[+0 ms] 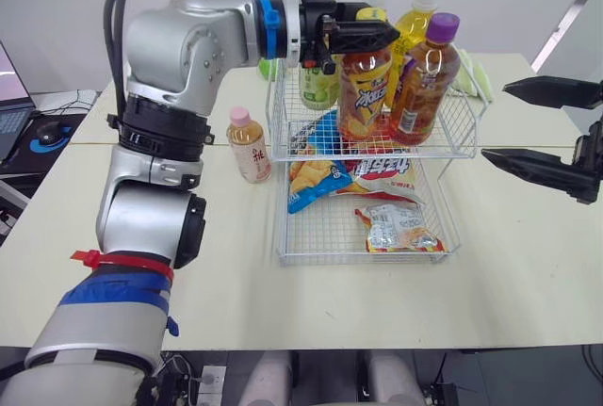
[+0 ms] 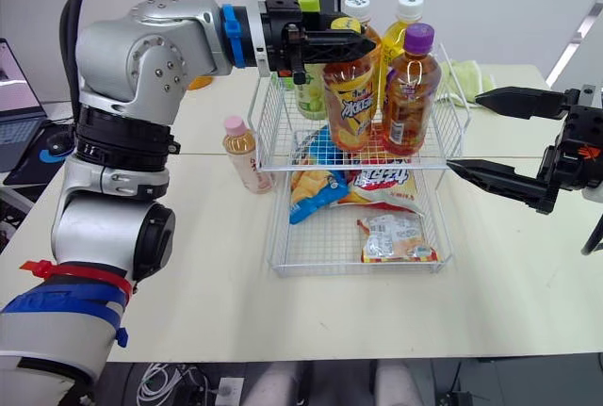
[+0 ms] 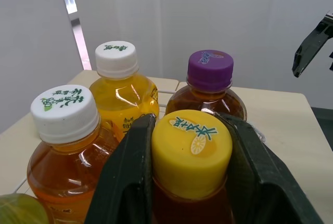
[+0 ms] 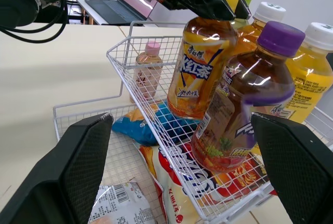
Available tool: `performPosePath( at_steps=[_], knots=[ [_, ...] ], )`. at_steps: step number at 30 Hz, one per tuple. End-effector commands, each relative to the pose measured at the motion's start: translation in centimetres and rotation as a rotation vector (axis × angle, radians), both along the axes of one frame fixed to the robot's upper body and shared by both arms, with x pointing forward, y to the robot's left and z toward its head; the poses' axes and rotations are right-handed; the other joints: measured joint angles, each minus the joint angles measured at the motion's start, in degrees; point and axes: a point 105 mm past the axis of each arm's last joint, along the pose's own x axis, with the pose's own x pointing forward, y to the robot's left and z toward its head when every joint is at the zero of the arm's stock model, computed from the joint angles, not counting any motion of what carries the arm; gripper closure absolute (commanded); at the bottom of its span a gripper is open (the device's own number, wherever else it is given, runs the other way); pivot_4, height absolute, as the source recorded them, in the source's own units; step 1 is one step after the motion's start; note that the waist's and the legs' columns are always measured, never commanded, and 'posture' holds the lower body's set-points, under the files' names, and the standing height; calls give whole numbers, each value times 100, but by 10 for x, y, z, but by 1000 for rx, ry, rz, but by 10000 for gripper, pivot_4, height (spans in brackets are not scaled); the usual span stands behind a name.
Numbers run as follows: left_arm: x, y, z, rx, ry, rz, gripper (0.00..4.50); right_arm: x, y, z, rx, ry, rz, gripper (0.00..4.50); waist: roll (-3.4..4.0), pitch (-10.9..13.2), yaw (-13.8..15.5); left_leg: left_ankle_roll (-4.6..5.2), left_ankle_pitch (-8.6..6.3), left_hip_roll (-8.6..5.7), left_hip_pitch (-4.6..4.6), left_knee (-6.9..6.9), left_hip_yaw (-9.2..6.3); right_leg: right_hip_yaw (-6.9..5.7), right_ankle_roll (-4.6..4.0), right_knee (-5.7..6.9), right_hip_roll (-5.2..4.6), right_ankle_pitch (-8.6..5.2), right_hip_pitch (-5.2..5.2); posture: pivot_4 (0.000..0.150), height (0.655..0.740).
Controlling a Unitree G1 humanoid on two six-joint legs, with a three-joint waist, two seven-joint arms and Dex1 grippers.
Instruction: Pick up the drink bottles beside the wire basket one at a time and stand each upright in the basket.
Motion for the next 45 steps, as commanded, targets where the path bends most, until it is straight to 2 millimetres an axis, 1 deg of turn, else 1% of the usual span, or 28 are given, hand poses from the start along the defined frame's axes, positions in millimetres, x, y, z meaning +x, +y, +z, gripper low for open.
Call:
performPosePath(
  at_steps=[1,6,8,11,14,16,19,22,24,26,27,28,30,31,35,37,41,43,45],
  knots=[
    [-11,-5,18,-25,-70,-50,31332,-7,-1,9,1,-46,-4,0,0,0,-1,0,0,0,0,0,0,1,0,0,0,0,1,1500,7400],
    [-10,-6,19,-33,-43,-69,31332,-8,-1,9,4,-48,-8,0,1,0,-4,0,0,0,1,2,0,-1,1,1,0,0,2,1500,7400],
    [-13,-5,22,-42,-38,-92,24164,-8,-1,10,4,-47,-9,0,1,-1,-8,0,0,0,1,1,0,-1,1,2,0,0,2,1500,7400],
    [-21,-2,29,-63,-21,-143,15849,-8,-2,10,3,-47,-9,0,1,-1,-13,0,0,0,1,1,0,-1,1,2,0,0,2,1500,7400],
    [-28,5,34,-61,-44,-167,7345,-8,-1,10,2,-44,-6,0,1,-1,-35,0,0,0,1,1,0,-2,1,2,0,0,2,1500,7400],
    [-37,15,43,-78,-52,-188,786,-7,1,10,-1,-43,3,0,1,-1,-52,0,0,0,1,0,-1,-2,1,2,0,0,2,1500,7400],
    [-49,33,51,-84,-68,-199,338,-7,3,12,-5,-44,15,0,2,-1,-79,0,0,1,2,0,-5,-2,1,2,1,0,1,1500,7400],
    [-59,60,57,-84,-111,-148,338,-8,4,12,-6,-44,26,0,4,-2,-97,0,0,3,4,-3,-5,0,1,3,2,0,0,1500,7400],
    [-57,83,59,-79,-153,-51,338,-9,8,13,-1,-42,45,0,5,-3,-104,0,0,5,8,-4,-6,4,1,5,2,0,0,1500,7400],
    [-52,100,59,-79,-176,45,338,-9,10,14,-1,-41,59,0,6,-3,-96,0,0,6,14,-4,-8,5,0,5,2,0,3,1500,7400],
    [-47,113,57,-73,-193,119,338,-9,12,14,-2,-40,70,0,6,-3,-85,0,0,5,16,-3,-8,5,0,6,2,0,6,1500,7400],
    [-42,130,55,-82,-198,210,338,-8,14,14,-4,-39,85,0,6,-3,-83,0,0,5,17,-1,-11,2,1,4,2,0,11,1500,7400],
    [-36,166,44,-68,-209,386,338,-8,20,14,-6,-34,121,0,7,-4,-82,0,0,4,29,-3,-3,9,1,2,-1,0,16,1500,7400],
    [-35,179,38,-61,-208,448,338,-8,23,13,-8,-32,136,0,7,-4,-87,0,0,6,33,-4,-5,8,0,3,0,0,19,1500,7400],
    [-41,235,10,-73,-165,672,338,-5,30,13,-7,-35,181,0,7,-4,-85,0,0,13,36,-10,0,11,-2,2,1,0,13,1500,7400],
    [-47,249,-3,-65,-143,720,338,-4,32,12,-8,-34,191,0,6,-4,-81,0,-1,12,32,-10,-2,10,-2,-1,1,0,13,1500,7400],
    [-62,273,-41,-38,-75,810,338,0,34,10,-10,-29,205,0,7,-5,-70,1,-1,11,32,-10,-1,10,-2,-4,-5,0,14,1500,7400],
    [-67,276,-60,-52,-40,837,338,2,36,8,-8,-27,216,0,7,-5,-35,1,-2,11,36,-10,-3,7,-3,-4,-9,0,19,1500,7400],
    [-69,271,-81,-75,-7,851,338,3,38,7,-6,-25,227,0,7,-5,-16,1,-2,14,37,-11,-5,5,-5,-11,-11,1,19,1500,7400]
  ],
)
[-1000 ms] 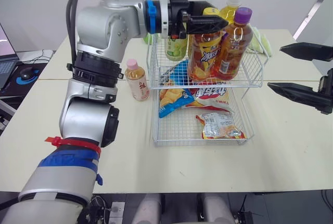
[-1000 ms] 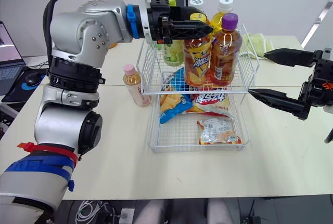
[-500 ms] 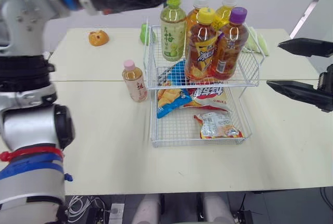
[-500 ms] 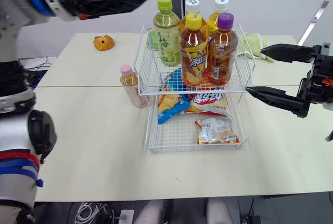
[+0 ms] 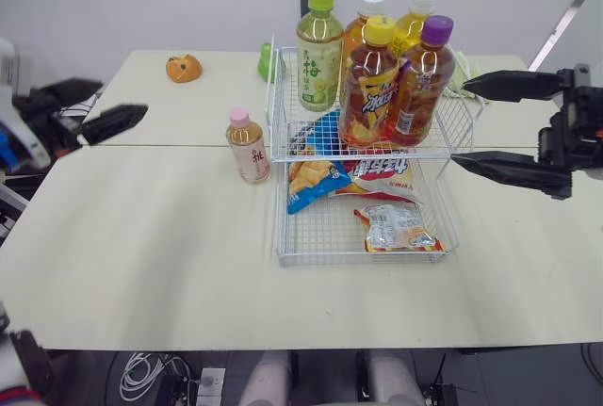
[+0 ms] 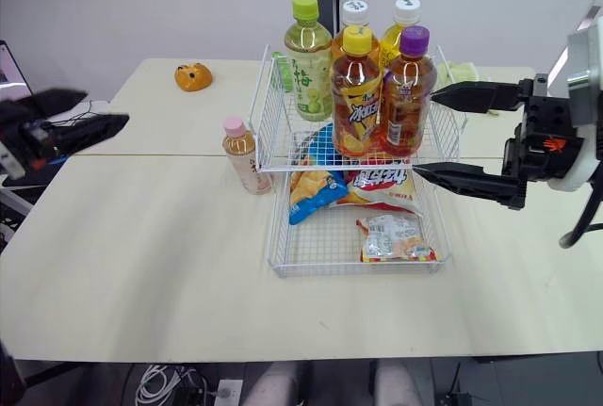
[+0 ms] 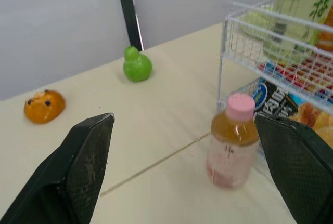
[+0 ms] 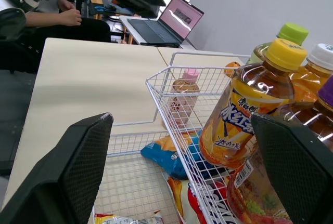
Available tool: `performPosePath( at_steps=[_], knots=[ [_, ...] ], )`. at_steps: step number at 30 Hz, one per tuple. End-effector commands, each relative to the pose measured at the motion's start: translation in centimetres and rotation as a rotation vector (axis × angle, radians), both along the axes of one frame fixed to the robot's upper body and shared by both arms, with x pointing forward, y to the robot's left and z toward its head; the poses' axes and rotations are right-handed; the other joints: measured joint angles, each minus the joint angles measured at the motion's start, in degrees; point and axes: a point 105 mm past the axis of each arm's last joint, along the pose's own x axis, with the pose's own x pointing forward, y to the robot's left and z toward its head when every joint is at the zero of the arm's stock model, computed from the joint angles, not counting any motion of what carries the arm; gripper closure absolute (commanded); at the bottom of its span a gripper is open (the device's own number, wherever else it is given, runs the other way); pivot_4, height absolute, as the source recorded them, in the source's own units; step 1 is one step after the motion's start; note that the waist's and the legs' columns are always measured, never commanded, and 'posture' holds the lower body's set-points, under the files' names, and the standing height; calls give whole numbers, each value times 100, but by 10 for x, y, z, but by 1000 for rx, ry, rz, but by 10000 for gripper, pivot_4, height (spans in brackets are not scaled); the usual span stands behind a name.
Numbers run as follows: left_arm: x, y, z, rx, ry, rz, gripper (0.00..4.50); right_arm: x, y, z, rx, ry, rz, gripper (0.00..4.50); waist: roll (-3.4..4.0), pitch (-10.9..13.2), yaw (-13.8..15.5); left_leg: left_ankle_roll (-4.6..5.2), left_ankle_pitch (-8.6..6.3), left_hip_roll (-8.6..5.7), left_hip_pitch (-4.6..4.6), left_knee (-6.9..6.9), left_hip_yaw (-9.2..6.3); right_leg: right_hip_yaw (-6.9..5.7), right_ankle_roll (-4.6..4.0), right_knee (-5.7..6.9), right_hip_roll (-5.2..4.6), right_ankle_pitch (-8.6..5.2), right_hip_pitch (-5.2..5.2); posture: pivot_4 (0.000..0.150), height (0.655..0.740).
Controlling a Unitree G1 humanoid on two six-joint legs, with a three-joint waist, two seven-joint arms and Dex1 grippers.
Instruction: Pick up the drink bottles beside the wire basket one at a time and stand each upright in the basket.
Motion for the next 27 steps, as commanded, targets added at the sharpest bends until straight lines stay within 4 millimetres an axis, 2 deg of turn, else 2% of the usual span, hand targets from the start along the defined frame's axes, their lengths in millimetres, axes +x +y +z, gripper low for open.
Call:
performPosePath(
  at_steps=[1,5,13,17,20,27],
  knots=[
    [-10,-16,-10,-26,-53,5,338,-2,3,8,1,-47,27,0,1,0,22,0,0,-1,1,0,2,2,0,1,-4,0,2,1500,7400],
    [-7,-45,-25,-99,-99,40,338,0,5,8,-2,-42,39,0,-4,-2,113,0,0,1,-1,7,0,1,-2,1,-12,2,2,1500,7400],
    [13,-87,-30,-173,-189,150,338,2,6,9,-1,-35,45,0,-7,-4,123,0,0,-4,-1,7,10,5,-2,4,3,4,3,1500,7400],
    [33,-102,-30,-215,-202,206,338,2,6,9,2,-38,47,0,-8,-5,124,0,0,-4,-1,8,9,3,-2,7,6,4,3,1500,7400],
    [47,-119,-37,-228,-156,192,338,2,6,9,-3,-42,43,0,-8,-5,126,0,0,-6,-2,10,11,2,-1,6,8,5,5,1500,7400],
    [74,-129,-43,-199,-126,214,338,0,4,10,-7,-45,32,0,-8,-5,108,0,0,-5,-2,8,21,1,0,8,11,6,3,1500,7400]
  ],
)
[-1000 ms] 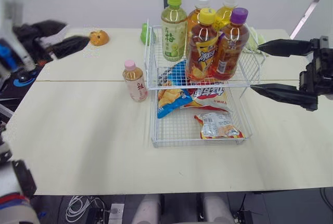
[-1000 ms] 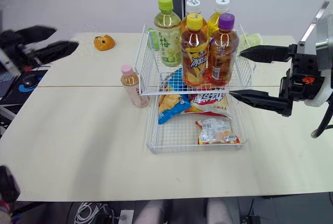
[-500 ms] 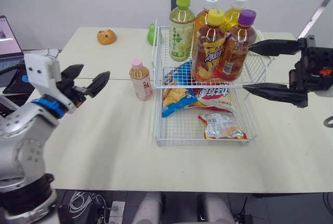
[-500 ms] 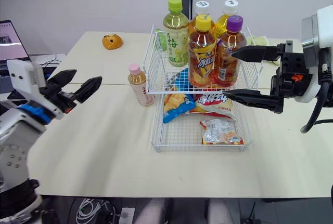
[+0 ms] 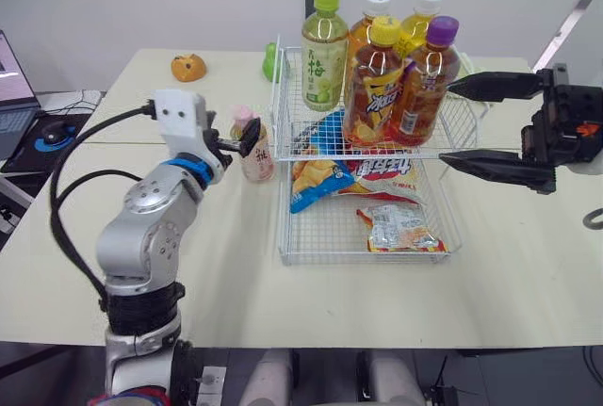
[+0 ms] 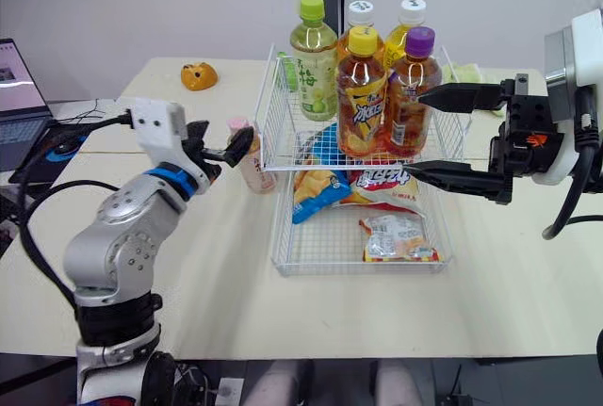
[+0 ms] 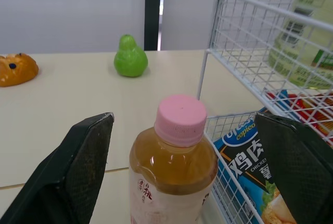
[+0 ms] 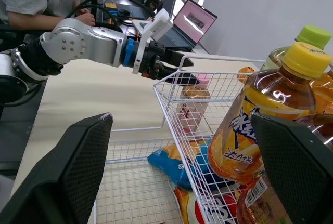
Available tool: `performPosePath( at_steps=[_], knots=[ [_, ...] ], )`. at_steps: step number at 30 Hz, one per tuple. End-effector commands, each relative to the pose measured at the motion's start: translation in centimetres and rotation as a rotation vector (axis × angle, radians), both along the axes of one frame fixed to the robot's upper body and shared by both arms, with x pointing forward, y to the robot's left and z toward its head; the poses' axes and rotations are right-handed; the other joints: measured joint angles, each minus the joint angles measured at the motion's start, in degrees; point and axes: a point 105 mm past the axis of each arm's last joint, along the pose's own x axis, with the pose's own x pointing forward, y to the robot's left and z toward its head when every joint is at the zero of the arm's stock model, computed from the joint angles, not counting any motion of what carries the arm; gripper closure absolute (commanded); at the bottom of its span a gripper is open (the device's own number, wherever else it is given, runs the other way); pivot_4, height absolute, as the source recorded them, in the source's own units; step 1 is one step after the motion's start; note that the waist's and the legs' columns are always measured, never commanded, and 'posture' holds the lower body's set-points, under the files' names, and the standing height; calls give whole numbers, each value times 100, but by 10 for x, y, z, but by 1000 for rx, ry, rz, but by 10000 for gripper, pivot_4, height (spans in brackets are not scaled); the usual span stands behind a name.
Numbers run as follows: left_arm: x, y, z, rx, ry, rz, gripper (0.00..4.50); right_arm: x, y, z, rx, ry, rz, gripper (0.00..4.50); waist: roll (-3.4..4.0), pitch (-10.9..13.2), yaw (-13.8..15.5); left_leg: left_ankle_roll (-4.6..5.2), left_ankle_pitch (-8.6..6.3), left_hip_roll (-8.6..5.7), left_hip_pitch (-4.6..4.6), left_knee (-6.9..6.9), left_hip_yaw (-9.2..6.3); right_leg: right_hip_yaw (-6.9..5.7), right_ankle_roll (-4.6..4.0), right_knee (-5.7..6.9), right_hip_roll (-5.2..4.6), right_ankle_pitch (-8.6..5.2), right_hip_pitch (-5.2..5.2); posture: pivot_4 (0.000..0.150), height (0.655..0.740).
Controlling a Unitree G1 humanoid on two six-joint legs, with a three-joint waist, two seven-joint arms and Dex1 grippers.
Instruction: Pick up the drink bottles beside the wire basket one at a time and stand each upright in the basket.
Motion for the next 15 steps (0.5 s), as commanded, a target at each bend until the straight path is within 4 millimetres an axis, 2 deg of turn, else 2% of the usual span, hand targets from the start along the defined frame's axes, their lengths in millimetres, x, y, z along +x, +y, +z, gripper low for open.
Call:
performPosePath(
  at_steps=[1,11,15],
  knots=[
    [7,-4,15,29,-67,17,338,-7,-2,11,-3,-58,-7,0,0,0,1,0,0,0,0,0,1,1,0,0,0,0,0,1500,7400],
    [31,-23,15,26,-70,29,338,-9,-3,12,-10,-62,-18,0,0,0,13,0,0,-4,-3,2,-5,-1,3,-2,-4,2,1,1500,7400],
    [33,-27,13,32,-62,19,9170,-10,-4,12,-12,-63,-23,0,0,0,2,0,0,-3,-2,0,-8,1,3,-2,-4,2,0,1500,7400]
  ],
)
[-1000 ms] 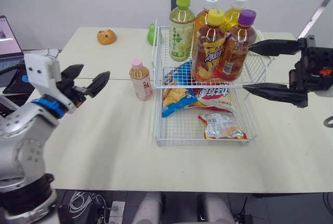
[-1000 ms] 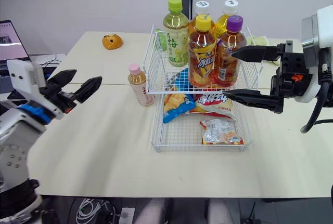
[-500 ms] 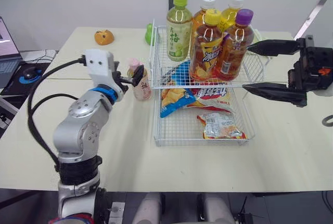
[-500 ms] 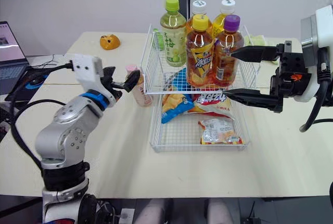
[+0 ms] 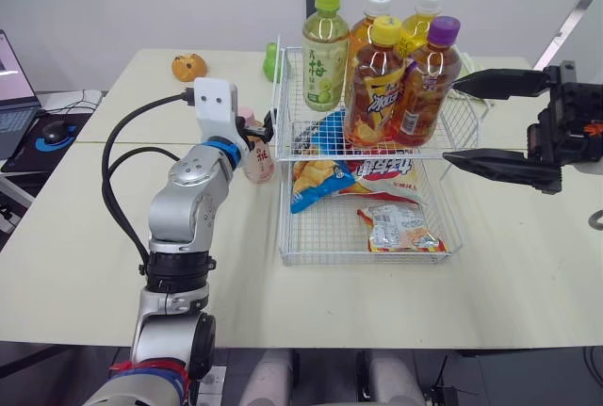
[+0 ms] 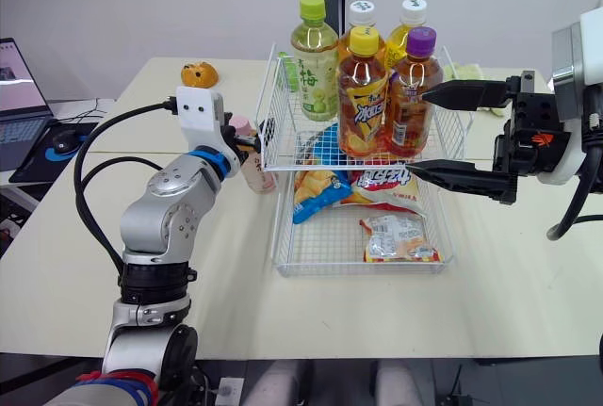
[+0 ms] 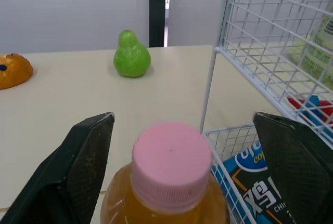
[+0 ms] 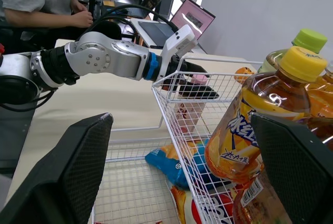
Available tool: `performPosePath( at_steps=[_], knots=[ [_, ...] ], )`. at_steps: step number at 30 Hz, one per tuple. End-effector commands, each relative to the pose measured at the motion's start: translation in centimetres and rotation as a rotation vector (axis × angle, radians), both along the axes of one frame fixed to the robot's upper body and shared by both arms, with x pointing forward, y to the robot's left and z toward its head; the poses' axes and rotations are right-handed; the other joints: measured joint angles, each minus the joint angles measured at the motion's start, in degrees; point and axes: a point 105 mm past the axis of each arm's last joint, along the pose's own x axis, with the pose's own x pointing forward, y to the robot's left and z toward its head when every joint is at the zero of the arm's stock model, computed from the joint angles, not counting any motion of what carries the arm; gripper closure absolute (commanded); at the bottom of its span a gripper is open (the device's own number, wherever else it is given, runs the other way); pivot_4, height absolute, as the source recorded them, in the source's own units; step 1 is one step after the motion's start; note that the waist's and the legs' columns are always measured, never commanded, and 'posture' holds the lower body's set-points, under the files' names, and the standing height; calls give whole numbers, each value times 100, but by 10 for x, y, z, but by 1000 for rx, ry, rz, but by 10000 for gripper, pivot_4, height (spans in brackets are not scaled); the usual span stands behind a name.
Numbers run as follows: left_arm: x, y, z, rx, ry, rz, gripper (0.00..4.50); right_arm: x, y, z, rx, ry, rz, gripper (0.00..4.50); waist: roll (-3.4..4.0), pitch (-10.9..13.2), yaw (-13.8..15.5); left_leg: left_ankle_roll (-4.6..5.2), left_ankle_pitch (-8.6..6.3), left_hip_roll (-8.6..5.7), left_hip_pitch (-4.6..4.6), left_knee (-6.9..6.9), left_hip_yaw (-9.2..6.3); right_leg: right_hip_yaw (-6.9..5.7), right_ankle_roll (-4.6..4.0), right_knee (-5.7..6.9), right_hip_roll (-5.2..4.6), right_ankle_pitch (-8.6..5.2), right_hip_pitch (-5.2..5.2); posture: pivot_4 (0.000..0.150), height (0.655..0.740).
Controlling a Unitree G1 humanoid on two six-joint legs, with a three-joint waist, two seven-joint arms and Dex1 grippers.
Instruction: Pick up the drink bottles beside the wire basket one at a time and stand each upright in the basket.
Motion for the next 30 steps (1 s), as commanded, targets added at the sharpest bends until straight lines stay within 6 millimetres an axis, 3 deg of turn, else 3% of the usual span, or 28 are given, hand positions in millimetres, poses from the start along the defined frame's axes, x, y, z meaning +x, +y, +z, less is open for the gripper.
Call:
performPosePath(
  at_steps=[1,7,13,18,23,26,30],
  knots=[
    [-1,-3,13,5,-51,-5,12460,-7,-3,10,-2,-49,-13,0,0,0,0,0,0,0,0,0,0,0,0,0,0,0,0,1500,7400],
    [-4,-2,10,-9,-37,1,31100,-7,-3,11,-2,-55,-20,0,0,0,12,0,0,-2,-1,1,-4,-1,0,0,-1,0,0,1500,7400],
    [-20,21,33,18,-114,39,31091,-7,-7,12,1,-70,-39,0,0,0,-6,0,0,-1,-1,-1,-4,0,1,-1,-1,0,-1,1500,7400],
    [-38,45,89,129,-178,-61,31092,-7,-13,14,0,-87,-72,0,-4,7,-38,0,0,5,-7,-2,-3,-2,-1,1,7,1,-9,1500,7400],
    [-55,62,161,100,-195,-231,31092,-6,-18,12,3,-90,-100,0,-5,7,-1,-1,1,-2,-34,7,-5,-22,3,-6,12,2,-15,1500,7400],
    [-70,56,208,66,-226,-377,31092,-6,-21,11,2,-87,-111,0,-5,7,10,-1,1,-8,-36,7,-9,-26,8,-12,9,2,-11,1500,7400],
    [-89,30,249,64,-273,-563,31092,-6,-21,11,6,-87,-117,0,-5,7,-10,-2,1,-7,-36,6,-12,-31,9,-11,9,2,-8,1500,7400]
  ],
)
